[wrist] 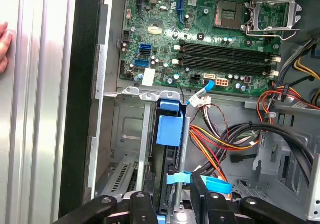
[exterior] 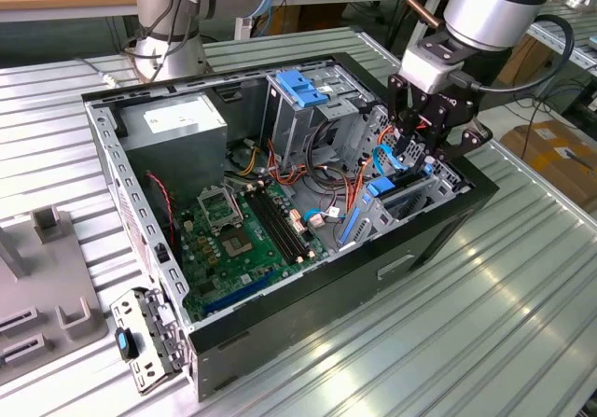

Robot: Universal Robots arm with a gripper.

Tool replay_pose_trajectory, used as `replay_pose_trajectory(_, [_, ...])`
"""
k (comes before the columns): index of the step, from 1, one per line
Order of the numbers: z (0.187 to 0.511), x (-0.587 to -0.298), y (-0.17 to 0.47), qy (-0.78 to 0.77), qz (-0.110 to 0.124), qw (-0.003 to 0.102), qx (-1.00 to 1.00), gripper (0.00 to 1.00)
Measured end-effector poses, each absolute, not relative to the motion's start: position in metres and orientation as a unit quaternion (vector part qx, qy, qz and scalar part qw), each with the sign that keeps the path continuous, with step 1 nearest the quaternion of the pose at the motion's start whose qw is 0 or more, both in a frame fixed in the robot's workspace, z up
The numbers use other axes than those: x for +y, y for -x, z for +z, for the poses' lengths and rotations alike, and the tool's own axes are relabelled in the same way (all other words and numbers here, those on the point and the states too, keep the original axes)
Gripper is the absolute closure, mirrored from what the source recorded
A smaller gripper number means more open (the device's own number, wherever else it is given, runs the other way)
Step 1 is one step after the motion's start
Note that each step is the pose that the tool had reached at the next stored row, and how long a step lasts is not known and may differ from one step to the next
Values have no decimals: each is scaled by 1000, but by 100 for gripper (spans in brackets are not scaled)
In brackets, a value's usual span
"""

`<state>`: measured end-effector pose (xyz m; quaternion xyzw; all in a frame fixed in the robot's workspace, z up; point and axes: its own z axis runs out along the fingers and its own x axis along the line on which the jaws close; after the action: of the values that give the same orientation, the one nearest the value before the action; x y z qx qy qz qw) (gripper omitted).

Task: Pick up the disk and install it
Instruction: 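Insert the first disk wire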

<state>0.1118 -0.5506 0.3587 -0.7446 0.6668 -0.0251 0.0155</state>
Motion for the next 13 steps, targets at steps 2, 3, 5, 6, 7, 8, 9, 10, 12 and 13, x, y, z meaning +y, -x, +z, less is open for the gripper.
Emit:
replay_pose_trajectory(2, [359,-551,-112,738,-25,15,674,58])
replay_pose_trajectory(3, [359,-551,-112,732,-25,15,681,58])
replay_pose_trajectory(5, [359,-551,-112,725,-25,15,688,58])
replay_pose_trajectory(6, [359,-551,-112,720,-25,14,693,58])
replay_pose_trajectory(7, [359,-551,-112,717,-25,14,697,58])
replay_pose_trajectory(8, [359,-551,-113,712,-26,14,701,58])
replay_pose_trajectory(9, [359,-551,-113,709,-26,14,704,58])
replay_pose_trajectory(10, [359,-551,-113,705,-26,14,709,58])
replay_pose_trajectory(12, [359,-551,-114,702,-26,14,712,58])
replay_pose_trajectory(13, [359,-551,-114,702,-26,14,712,58])
